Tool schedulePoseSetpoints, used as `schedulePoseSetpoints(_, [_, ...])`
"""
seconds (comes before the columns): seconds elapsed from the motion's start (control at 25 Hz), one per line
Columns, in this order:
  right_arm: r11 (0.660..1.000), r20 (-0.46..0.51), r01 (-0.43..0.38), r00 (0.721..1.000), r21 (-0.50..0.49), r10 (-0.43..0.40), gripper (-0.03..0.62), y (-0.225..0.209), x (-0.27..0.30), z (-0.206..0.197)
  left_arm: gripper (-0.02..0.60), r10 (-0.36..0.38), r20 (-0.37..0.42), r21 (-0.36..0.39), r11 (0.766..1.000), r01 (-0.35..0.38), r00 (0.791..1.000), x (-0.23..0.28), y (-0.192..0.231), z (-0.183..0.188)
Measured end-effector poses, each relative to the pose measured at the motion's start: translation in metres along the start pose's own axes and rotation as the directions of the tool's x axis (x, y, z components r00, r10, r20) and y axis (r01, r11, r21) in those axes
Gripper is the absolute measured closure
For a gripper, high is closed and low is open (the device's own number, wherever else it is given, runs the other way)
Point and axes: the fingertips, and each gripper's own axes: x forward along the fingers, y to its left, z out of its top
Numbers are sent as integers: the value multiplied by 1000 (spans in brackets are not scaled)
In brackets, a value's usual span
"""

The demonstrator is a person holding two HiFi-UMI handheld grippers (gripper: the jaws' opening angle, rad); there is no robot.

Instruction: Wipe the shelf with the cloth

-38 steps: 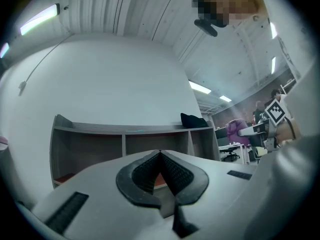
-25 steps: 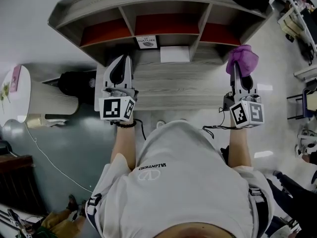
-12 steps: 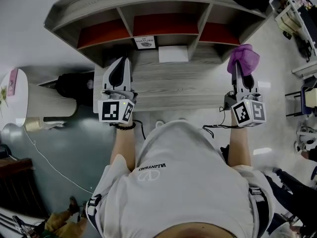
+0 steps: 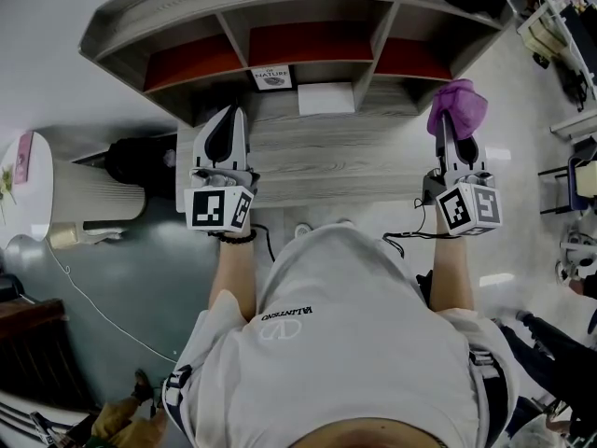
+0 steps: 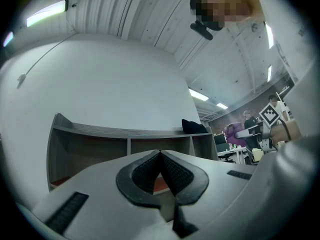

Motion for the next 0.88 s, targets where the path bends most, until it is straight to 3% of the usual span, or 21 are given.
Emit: schedulePoseSetpoints(0.88, [1000,-3,-4,1000,-27,4,515,1,2,0,583,11,-23,0,1000,-11,1000,1,4,-11])
